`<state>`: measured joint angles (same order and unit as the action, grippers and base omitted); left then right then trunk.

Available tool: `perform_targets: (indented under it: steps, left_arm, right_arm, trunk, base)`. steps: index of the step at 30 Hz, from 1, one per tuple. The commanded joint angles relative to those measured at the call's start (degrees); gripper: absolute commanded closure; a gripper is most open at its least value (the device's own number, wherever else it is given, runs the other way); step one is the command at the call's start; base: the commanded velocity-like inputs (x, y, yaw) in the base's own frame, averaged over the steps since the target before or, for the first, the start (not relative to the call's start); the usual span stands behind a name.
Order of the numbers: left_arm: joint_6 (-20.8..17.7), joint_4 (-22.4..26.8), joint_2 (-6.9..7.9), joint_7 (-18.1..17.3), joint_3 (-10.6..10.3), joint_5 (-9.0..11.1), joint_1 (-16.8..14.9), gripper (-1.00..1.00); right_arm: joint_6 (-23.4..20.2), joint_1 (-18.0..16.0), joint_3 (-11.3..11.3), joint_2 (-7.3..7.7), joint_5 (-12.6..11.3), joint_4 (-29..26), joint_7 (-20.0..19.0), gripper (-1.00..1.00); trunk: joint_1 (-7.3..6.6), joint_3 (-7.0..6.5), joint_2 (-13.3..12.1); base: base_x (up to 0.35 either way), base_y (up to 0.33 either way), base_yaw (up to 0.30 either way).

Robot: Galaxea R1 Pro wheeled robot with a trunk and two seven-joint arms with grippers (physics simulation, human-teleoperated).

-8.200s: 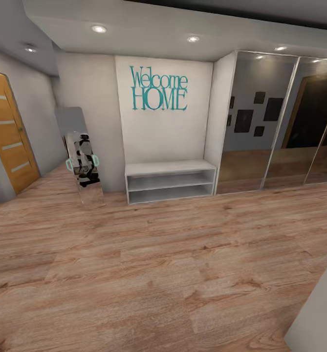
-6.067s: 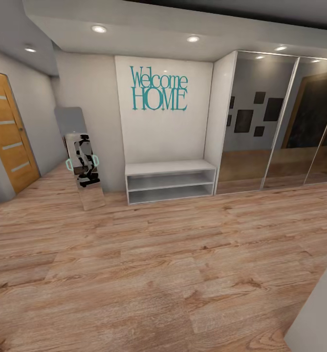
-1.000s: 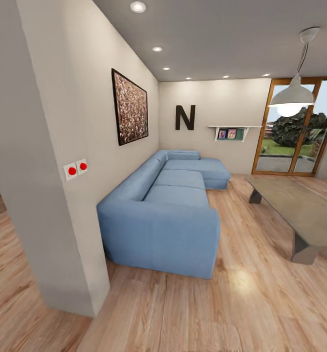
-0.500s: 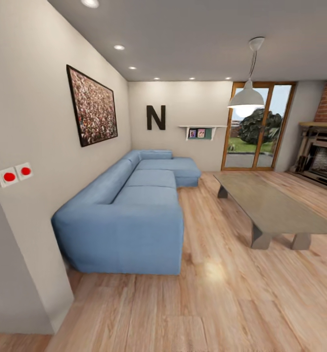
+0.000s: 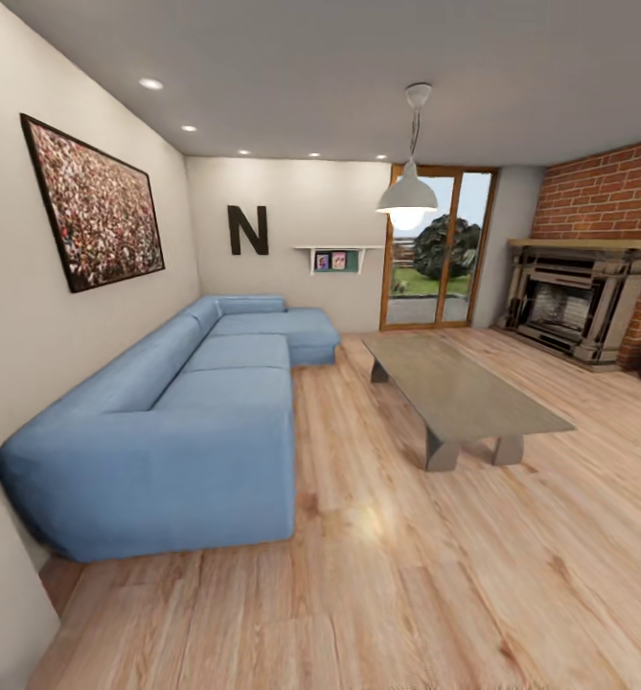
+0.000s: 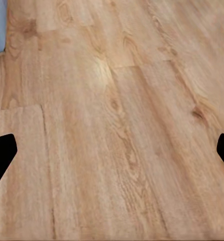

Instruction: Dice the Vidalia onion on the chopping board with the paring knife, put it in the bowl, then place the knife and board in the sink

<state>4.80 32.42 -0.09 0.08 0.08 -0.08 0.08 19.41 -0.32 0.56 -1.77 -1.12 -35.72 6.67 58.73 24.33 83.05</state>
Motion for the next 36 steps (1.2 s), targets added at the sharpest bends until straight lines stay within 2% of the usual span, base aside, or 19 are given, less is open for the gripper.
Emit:
perform_targets:
  steps: [1,13,31,36]
  left_arm:
    - [0.12,0.06,0.0,0.01,0.01,-0.01,0.01,-1.0]
    - [0.12,0.09,0.0,0.01,0.01,-0.01,0.01,-1.0]
    - [0.12,0.07,0.04,0.01,0.01,-0.01,0.01,-1.0]
    - [0.12,0.01,0.01,0.01,0.01,-0.01,0.01,-1.0]
  right_arm:
    - [0.16,-0.03,0.05,-0.04,-0.11,0.03,0.01,-1.0]
    - [0.19,-0.03,0.05,0.01,-0.11,0.03,0.01,-1.0]
    - [0.13,-0.03,0.05,0.01,-0.11,0.03,0.05,-1.0]
    - [0.1,-0.03,0.05,0.01,-0.11,0.03,0.16,-1.0]
  trunk:
    - [0.0,0.05,0.03]
    - [0.0,0.05,0.03]
    - [0.0,0.05,0.03]
    - [0.0,0.05,0.03]
  base:
    - [0.0,-0.306,-0.297]
    - [0.036,-0.306,-0.297]
    - [0.248,-0.251,-0.298]
    - [0.263,-0.243,-0.072]
